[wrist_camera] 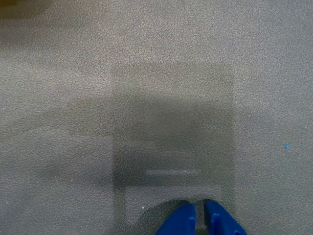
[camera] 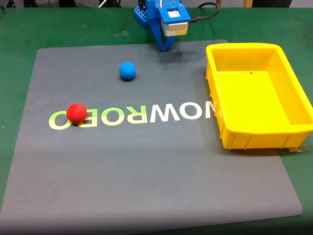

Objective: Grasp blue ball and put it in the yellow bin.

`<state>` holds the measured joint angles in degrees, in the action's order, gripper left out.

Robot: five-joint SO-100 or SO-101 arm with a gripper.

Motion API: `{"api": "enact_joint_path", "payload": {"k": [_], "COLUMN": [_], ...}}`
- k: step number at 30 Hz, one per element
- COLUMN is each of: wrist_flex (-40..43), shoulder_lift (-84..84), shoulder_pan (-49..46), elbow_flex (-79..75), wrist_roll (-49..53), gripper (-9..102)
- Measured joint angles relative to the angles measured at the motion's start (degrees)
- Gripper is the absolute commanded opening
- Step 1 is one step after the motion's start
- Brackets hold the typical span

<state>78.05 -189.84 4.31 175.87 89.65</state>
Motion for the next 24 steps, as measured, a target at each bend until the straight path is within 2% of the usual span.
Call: {"api": "enact_joint_path", "payload": {"k": [19,24], "wrist_flex": [0.0,-0.35], "shoulder_lift": [0.0,0.0], "shoulder_pan": [0.0,-0.35], "elbow_flex": [0.0,0.0], "wrist_roll": [0.0,0.0], "gripper": [1,27]}}
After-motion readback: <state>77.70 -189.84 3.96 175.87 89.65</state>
